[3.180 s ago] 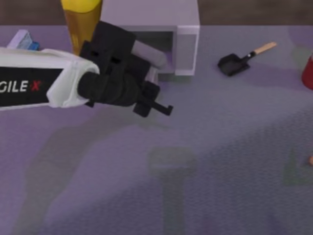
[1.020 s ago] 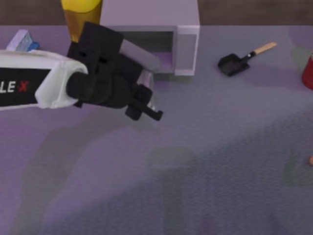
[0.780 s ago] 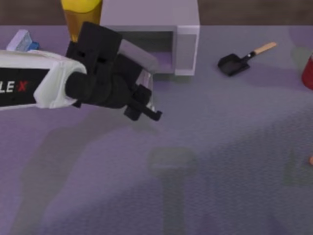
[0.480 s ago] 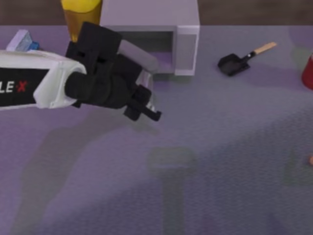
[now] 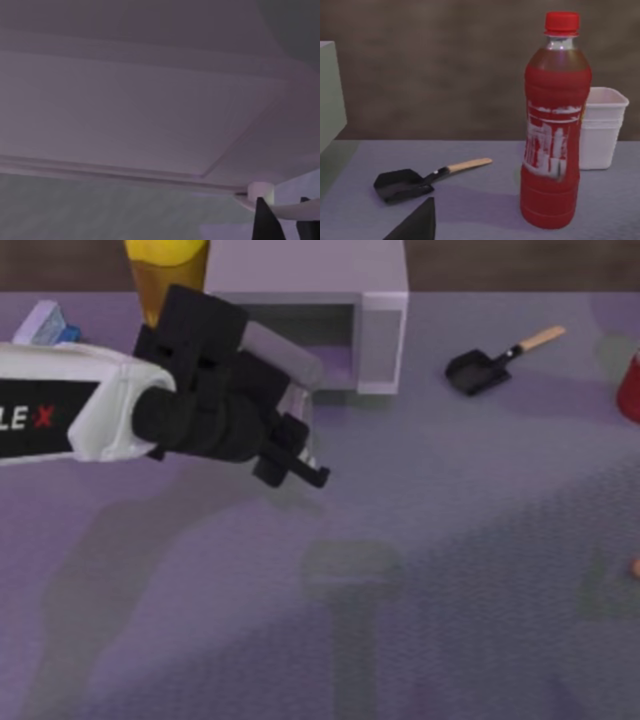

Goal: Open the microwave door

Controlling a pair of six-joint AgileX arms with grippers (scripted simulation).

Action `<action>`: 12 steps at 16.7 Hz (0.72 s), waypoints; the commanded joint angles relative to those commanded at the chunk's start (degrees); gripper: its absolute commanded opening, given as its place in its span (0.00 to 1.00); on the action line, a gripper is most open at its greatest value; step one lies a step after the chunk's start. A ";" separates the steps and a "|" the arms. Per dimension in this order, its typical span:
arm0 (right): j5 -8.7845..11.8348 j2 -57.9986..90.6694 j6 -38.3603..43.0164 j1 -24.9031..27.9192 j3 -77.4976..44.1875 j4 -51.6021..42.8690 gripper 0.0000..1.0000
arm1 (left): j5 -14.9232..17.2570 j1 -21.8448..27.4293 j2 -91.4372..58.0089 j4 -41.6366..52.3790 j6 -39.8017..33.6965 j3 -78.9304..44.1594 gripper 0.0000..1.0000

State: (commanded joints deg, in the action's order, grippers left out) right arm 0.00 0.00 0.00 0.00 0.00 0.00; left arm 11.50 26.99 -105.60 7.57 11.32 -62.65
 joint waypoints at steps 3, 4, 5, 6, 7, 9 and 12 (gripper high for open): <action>0.00 0.00 0.00 0.00 0.00 0.00 1.00 | 0.00 0.00 0.00 0.00 0.00 0.00 0.00; 0.00 0.00 0.00 0.00 0.00 0.00 1.00 | 0.00 0.00 0.00 0.00 0.00 0.00 0.00; 0.00 0.00 0.00 0.00 0.00 0.00 1.00 | 0.00 0.00 0.00 0.00 0.00 0.00 0.00; 0.00 0.00 0.00 0.00 0.00 0.00 1.00 | 0.00 0.00 0.00 0.00 0.00 0.00 0.00; 0.00 0.00 0.00 0.00 0.00 0.00 1.00 | 0.00 0.00 0.00 0.00 0.00 0.00 0.00; 0.00 0.00 0.00 0.00 0.00 0.00 1.00 | 0.46 0.43 -0.05 0.03 -0.30 0.08 0.00; 0.00 0.00 0.00 0.00 0.00 0.00 1.00 | 1.34 -0.28 0.23 0.35 1.16 0.46 0.00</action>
State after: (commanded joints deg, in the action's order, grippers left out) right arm 0.00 0.00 0.00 0.00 0.00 0.00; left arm 12.85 26.71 -105.37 7.92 12.48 -62.20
